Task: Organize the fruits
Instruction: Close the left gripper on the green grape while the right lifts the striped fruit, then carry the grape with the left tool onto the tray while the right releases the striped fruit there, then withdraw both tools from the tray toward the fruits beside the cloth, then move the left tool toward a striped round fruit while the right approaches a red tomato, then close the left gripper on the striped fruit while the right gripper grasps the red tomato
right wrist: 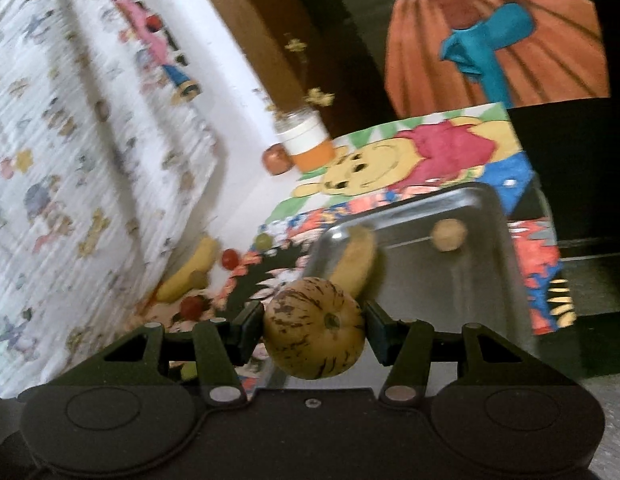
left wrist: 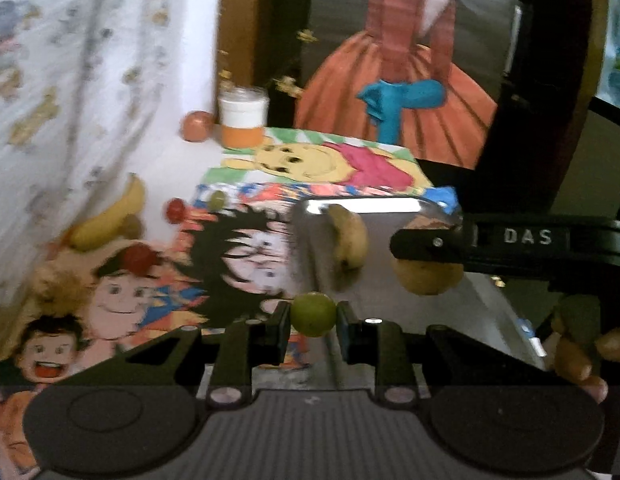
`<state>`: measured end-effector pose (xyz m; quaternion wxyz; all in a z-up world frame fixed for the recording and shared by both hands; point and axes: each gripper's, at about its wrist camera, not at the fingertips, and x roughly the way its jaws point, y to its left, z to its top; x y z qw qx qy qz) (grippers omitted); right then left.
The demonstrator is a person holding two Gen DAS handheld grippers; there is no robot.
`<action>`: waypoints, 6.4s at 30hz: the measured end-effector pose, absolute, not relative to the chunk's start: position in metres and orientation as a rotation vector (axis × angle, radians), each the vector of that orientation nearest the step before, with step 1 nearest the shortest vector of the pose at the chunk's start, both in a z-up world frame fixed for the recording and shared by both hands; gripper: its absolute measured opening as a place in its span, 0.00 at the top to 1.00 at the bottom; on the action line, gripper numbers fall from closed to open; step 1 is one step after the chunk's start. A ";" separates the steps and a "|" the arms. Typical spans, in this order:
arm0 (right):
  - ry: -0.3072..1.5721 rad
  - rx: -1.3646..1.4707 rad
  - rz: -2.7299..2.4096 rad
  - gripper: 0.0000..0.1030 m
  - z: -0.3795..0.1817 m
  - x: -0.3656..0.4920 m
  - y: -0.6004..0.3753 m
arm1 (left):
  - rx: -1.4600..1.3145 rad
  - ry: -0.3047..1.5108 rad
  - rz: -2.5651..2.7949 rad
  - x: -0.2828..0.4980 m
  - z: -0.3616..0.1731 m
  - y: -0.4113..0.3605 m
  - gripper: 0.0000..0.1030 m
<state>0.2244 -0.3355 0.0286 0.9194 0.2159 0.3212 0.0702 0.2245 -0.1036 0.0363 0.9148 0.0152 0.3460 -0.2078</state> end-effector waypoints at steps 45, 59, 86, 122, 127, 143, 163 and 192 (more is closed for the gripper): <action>0.685 0.497 0.027 0.42 0.004 0.233 -0.373 | 0.006 0.830 -0.470 0.259 -0.001 -0.141 0.51; 0.584 0.490 0.051 0.16 0.049 0.189 -0.366 | -0.029 0.721 -0.304 0.217 0.034 -0.102 0.05; 0.684 0.241 0.128 0.01 0.076 0.103 -0.284 | -0.083 0.731 -0.065 0.129 0.057 -0.029 0.00; 0.761 0.287 0.143 0.01 0.101 0.124 -0.299 | -0.009 0.733 0.144 0.128 0.067 0.052 0.00; 0.637 0.192 0.200 0.01 0.171 0.140 -0.299 | 0.010 0.615 0.095 0.133 0.104 0.050 0.00; 0.474 -0.151 0.537 0.00 0.192 0.250 -0.243 | 0.033 0.555 0.016 0.167 0.120 0.041 0.00; 0.704 -0.496 0.773 0.01 0.050 0.363 -0.175 | -0.067 0.633 0.103 0.255 0.048 0.040 0.00; 0.709 -0.523 0.849 0.49 -0.009 0.396 -0.116 | -0.294 0.771 0.128 0.321 -0.003 0.054 0.31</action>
